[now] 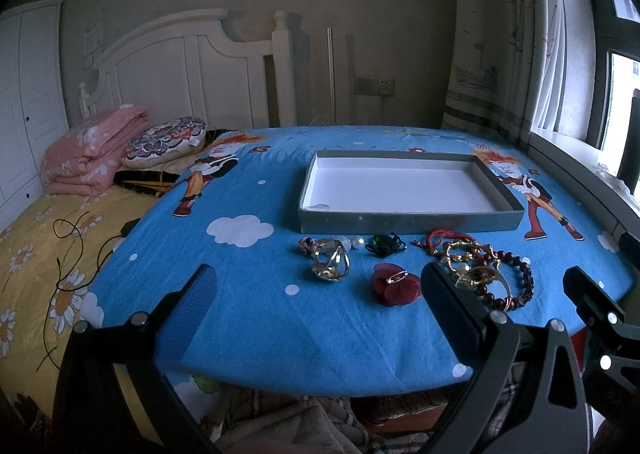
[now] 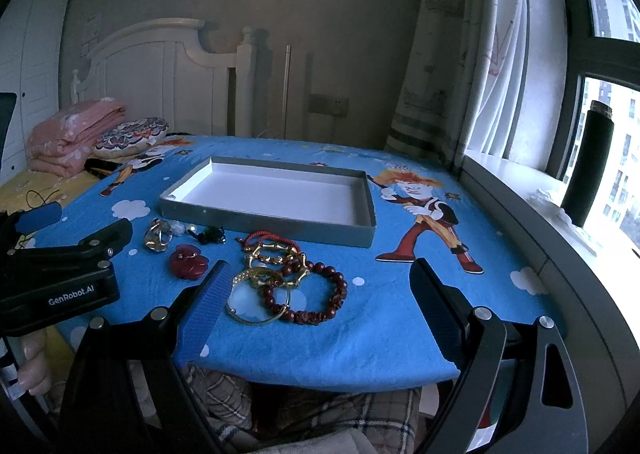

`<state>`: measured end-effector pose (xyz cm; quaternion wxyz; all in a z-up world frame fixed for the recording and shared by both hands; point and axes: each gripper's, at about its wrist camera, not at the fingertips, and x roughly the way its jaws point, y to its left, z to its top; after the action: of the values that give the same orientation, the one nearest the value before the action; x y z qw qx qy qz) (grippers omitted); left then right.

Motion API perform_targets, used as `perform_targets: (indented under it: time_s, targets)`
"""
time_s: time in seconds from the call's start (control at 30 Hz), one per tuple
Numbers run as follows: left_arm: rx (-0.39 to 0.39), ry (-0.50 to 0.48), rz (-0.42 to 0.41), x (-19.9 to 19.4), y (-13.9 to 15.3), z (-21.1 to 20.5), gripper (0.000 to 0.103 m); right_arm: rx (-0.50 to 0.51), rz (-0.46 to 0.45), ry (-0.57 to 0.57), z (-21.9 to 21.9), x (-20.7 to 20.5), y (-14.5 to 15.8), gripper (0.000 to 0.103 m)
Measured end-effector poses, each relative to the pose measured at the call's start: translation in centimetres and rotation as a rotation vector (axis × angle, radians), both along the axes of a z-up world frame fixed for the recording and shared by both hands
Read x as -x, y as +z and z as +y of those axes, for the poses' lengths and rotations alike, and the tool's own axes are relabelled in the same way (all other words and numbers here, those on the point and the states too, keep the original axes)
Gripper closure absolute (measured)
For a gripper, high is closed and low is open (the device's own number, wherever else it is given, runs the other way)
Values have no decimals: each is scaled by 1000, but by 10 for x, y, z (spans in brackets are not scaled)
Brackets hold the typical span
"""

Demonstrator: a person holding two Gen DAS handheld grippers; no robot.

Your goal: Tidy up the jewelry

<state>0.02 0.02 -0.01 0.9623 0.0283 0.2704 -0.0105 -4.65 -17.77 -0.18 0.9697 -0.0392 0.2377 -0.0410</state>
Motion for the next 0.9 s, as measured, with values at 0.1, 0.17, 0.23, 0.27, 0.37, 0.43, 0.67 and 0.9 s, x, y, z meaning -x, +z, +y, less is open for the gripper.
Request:
perform_targets:
  time_s: [0.1, 0.17, 0.23, 0.27, 0.37, 0.43, 0.67, 0.9]
  targets:
    - [0, 1, 0, 0, 0, 0, 5, -1, -1, 0, 0, -1, 0, 18]
    - [0, 0, 0, 0, 0, 0, 5, -1, 0, 0, -1, -1, 0, 18]
    - [0, 2, 0, 0, 0, 0, 5, -2, 1, 0, -1, -1, 0, 18]
    - [0, 2, 0, 0, 0, 0, 5, -2, 2, 1, 2, 0, 0, 18]
    - [2, 2, 0, -1, 0, 0, 5, -3, 3, 4, 1, 0, -1, 18]
    - [2, 1, 0, 1, 2, 0, 5, -4, 3, 4, 1, 0, 0, 18]
    - [4, -4, -1, 0, 1, 3, 5, -3, 4, 5, 0, 0, 0, 18]
    - [7, -3, 1, 1, 1, -1, 5, -5, 3, 4, -1, 0, 0, 18]
